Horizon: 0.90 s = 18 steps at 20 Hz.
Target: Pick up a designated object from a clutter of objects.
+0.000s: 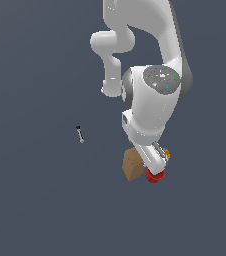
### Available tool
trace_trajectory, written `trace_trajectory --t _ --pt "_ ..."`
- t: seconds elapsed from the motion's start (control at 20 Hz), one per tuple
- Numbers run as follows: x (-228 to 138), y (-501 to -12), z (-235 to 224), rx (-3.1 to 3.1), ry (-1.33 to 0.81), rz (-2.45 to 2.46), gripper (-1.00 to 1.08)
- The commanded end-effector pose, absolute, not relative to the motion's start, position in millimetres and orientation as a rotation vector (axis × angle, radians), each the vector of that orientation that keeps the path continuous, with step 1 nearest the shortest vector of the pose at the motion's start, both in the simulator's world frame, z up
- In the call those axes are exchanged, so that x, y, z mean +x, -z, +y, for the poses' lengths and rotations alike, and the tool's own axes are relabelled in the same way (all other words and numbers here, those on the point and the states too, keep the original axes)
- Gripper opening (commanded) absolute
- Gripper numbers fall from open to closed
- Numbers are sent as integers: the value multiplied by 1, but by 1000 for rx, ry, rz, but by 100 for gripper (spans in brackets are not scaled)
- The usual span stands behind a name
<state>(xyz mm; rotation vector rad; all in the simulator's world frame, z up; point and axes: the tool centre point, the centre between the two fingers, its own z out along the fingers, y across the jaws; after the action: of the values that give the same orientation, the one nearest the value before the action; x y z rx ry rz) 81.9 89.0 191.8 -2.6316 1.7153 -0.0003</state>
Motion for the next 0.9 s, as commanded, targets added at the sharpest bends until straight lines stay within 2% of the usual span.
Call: trace_trajectory --t 0.0,0.4,0.7,0.75,0.85 --pt "82 -187 89 -2632 0 1716 100" --pt "81 -151 89 -2629 0 1720 100" --pt "82 -143 89 -2628 0 1721 100" --pt "82 -143 89 -2628 0 1721 -100" --pt "82 -143 89 -2628 0 1721 -100"
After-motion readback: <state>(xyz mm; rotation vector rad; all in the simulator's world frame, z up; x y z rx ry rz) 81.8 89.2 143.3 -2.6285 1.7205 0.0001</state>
